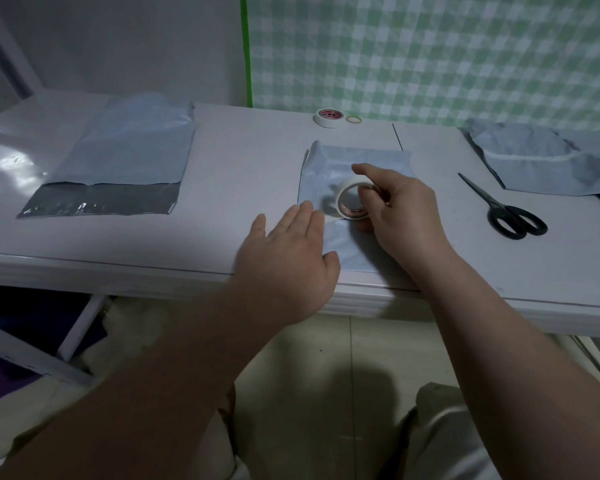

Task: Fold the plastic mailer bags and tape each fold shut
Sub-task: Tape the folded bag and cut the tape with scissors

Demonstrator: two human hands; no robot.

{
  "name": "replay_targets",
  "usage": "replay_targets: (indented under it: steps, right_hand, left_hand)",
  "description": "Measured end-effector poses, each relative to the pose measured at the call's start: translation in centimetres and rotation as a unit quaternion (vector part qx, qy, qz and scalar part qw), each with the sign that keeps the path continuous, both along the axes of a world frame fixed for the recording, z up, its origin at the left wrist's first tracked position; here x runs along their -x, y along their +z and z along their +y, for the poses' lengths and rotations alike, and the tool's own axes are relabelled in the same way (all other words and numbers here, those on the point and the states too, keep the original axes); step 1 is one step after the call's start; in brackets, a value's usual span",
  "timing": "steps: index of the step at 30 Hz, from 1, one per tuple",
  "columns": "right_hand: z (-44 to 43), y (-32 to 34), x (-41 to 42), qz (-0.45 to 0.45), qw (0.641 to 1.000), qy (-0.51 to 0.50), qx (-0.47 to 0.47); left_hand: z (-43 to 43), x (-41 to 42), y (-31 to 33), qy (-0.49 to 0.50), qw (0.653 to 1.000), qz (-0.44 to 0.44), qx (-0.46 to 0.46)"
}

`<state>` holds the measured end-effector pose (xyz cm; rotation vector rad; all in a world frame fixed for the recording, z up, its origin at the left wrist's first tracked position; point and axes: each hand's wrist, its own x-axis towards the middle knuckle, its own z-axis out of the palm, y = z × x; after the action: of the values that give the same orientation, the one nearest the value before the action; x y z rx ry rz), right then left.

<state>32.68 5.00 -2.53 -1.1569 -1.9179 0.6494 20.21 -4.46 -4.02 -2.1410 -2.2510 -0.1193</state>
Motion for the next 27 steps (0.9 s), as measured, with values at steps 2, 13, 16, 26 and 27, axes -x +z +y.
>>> replay_targets:
  steps: [2, 13, 16, 26, 27]
  right_hand:
    - [0.2, 0.1, -0.4, -0.026, 0.999, -0.005, -0.022]
    - [0.7, 0.6, -1.6, -0.178, 0.979, 0.009, -0.103]
    - [0.7, 0.8, -1.4, -0.211, 0.971, 0.020, -0.108]
    - [-0.1, 1.0, -0.9, -0.318, 0.935, 0.019, -0.152]
    - [-0.3, 1.0, -0.9, -0.321, 0.934, 0.019, -0.157]
  left_hand:
    - [0.0, 0.0, -0.1, 0.000, 1.000, -0.001, 0.009]
    - [0.2, 0.0, -0.2, -0.003, 1.000, -0.024, 0.003]
    - [0.0, -0.2, -0.2, 0.002, 1.000, -0.013, -0.017]
    - [0.5, -0.6, 0.3, 0.000, 1.000, 0.002, -0.003]
    - [0.8, -0.9, 0.6, -0.012, 1.000, 0.001, 0.000]
